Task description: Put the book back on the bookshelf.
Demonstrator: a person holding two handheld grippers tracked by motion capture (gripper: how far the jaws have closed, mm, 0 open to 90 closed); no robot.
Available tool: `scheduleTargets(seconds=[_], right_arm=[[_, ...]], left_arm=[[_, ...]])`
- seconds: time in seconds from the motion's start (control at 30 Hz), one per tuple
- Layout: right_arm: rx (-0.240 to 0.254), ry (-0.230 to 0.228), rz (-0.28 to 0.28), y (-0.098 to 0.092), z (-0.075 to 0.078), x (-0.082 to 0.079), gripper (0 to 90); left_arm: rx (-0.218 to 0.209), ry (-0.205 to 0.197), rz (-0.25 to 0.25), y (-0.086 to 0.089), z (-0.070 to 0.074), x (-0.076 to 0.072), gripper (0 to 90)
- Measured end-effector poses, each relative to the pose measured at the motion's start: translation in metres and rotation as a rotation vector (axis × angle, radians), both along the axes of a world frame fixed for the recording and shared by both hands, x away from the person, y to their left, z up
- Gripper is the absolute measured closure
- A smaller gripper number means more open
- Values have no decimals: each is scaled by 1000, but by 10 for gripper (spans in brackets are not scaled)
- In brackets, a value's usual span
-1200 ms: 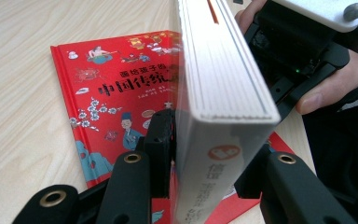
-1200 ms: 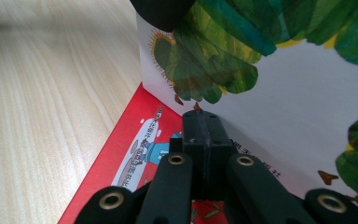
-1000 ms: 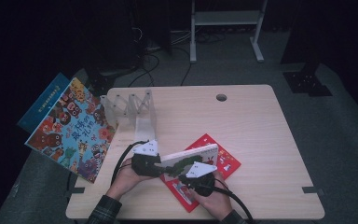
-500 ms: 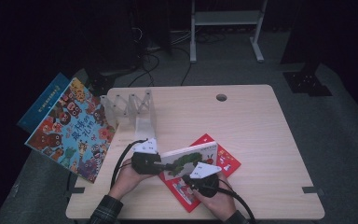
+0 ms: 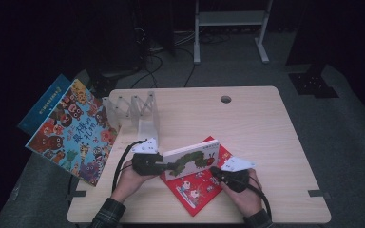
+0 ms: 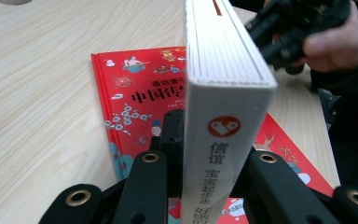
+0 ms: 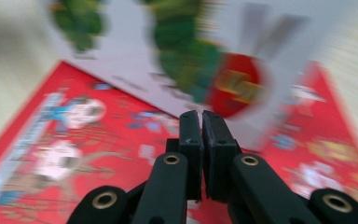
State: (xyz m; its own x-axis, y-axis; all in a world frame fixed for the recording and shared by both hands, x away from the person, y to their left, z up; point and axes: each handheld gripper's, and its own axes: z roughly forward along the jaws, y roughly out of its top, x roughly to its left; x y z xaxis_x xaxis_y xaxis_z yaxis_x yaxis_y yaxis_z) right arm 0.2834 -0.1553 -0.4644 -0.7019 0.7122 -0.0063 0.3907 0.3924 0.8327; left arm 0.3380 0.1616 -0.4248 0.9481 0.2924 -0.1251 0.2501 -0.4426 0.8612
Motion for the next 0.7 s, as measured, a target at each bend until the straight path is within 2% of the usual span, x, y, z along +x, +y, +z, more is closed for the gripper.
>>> scheduleTargets(seconds=[0.33, 0.5, 0.7], right_arm=[[16, 15, -169, -55, 0, 18, 835], [21, 24, -229, -77, -2, 24, 808], [25, 40, -286, -97, -7, 31, 723]], left_arm=[[-17, -1, 30, 8, 6, 1, 752], [-31, -3, 60, 17, 10, 1, 752], [-41, -11, 93, 29, 16, 0, 752]])
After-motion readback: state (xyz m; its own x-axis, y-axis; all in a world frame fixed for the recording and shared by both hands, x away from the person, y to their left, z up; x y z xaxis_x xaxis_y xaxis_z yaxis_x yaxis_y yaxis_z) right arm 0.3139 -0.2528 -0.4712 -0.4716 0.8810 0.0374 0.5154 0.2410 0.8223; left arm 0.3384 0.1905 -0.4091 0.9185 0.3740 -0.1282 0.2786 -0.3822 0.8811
